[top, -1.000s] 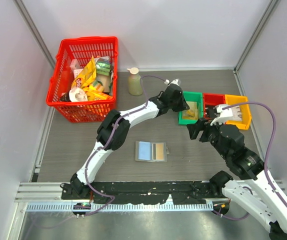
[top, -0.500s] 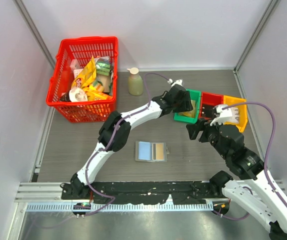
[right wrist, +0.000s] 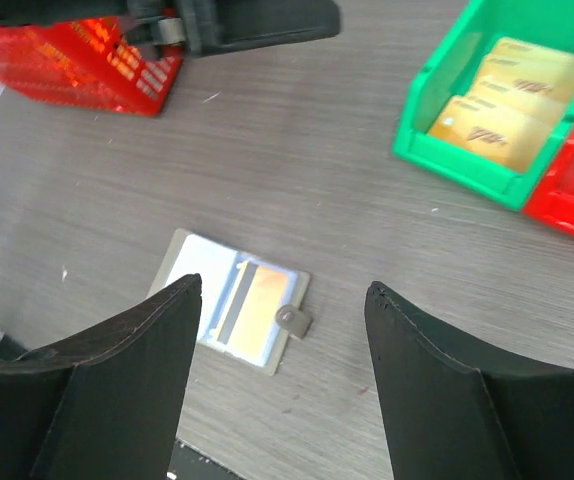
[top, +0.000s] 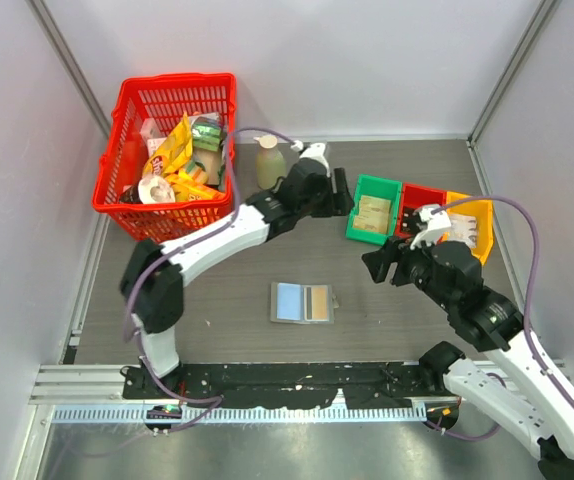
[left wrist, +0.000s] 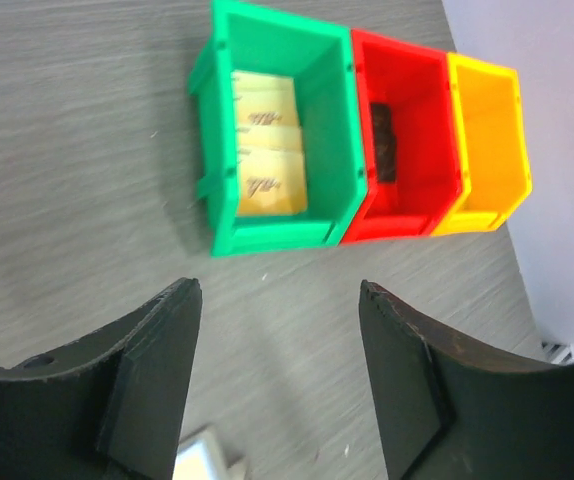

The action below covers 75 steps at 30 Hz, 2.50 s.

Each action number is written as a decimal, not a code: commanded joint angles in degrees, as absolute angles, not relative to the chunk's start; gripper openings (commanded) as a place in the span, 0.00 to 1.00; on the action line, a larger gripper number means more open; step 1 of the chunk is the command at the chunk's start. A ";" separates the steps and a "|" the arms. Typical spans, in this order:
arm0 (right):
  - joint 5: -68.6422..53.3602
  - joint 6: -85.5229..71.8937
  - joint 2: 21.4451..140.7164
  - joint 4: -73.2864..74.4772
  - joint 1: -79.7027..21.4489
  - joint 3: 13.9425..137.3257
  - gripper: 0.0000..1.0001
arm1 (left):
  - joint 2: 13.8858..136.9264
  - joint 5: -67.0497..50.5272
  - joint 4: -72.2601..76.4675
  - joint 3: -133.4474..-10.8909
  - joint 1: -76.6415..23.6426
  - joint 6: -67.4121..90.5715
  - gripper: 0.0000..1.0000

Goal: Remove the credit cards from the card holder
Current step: Place the credit card in the storage box, then remove the credit card from the card holder.

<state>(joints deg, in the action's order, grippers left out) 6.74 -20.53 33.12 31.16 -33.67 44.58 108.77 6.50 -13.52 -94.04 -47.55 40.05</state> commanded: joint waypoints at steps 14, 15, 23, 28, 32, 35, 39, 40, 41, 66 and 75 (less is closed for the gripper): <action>-11.17 -33.48 54.39 4.50 -39.90 33.93 0.70 | 77.43 0.27 -8.54 -46.86 -47.02 45.18 0.53; -10.64 -35.14 56.32 3.00 -41.47 33.14 0.70 | 77.34 -1.48 -8.35 -45.63 -47.02 45.35 0.50; -5.11 -37.62 68.80 -5.10 -44.82 32.34 0.68 | 78.66 -3.07 -6.24 -39.91 -47.11 45.88 0.33; -1.67 -35.25 72.77 -4.48 -44.82 33.05 0.68 | 80.33 -3.34 -5.98 -38.06 -47.11 46.93 0.26; -0.18 -33.93 74.88 -2.99 -44.74 33.92 0.68 | 82.09 -4.30 -5.89 -37.18 -47.11 47.46 0.22; -0.18 -34.01 75.93 -2.64 -44.82 34.01 0.68 | 83.23 -5.01 -5.45 -36.48 -47.11 47.81 0.18; -0.44 -34.45 77.43 -2.20 -44.82 34.10 0.68 | 83.94 -5.54 -4.22 -35.77 -47.11 48.69 0.14; -0.35 -34.45 77.69 -2.02 -44.82 34.19 0.68 | 84.11 -5.71 -3.96 -35.77 -47.20 48.87 0.13; -0.26 -34.37 77.87 -1.33 -44.74 34.28 0.68 | 84.20 -5.71 -3.78 -35.60 -47.11 49.04 0.12; 0.88 -35.25 76.20 3.08 -44.74 34.45 0.67 | 84.73 -5.80 -3.52 -35.77 -47.11 49.83 0.09; 2.00 -36.12 77.09 5.70 -44.82 35.24 0.66 | 84.81 -5.89 -3.25 -35.60 -47.20 50.10 0.09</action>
<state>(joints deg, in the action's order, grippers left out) -0.32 -34.87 77.28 4.71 -44.58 34.13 83.96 -5.65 -3.66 -36.29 -47.07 49.58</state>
